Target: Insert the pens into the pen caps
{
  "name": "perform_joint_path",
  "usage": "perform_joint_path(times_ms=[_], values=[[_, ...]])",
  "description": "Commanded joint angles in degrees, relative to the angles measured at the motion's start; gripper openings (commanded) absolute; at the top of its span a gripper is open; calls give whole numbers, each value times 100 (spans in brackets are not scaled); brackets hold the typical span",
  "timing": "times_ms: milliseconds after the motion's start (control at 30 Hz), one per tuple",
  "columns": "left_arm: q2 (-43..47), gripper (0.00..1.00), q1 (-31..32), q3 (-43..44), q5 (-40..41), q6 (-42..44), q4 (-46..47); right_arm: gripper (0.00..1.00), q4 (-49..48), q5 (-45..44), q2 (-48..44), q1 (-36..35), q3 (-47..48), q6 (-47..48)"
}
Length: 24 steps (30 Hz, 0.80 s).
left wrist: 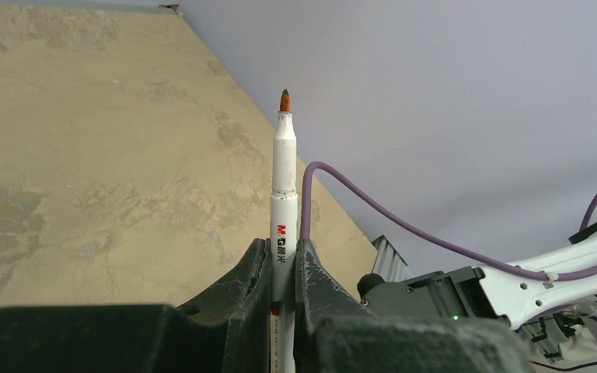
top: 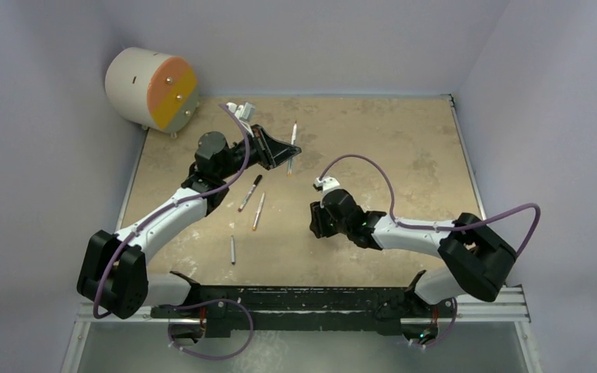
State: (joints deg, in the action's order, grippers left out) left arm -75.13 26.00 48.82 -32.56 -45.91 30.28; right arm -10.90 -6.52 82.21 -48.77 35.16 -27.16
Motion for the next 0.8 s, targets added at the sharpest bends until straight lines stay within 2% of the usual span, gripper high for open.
perform_joint_path(times_ms=[0,233,500,767], values=[[234,0,3,63,56,153,83,42,-94,-145,4,-190,212,-181],[231,0,2,50,78,154,66,47,25,-312,124,-194,155,-237],[231,0,3,7,96,153,39,45,28,-321,352,-203,175,-127],[169,0,2,13,116,137,63,43,339,-516,-203,-200,301,-103]])
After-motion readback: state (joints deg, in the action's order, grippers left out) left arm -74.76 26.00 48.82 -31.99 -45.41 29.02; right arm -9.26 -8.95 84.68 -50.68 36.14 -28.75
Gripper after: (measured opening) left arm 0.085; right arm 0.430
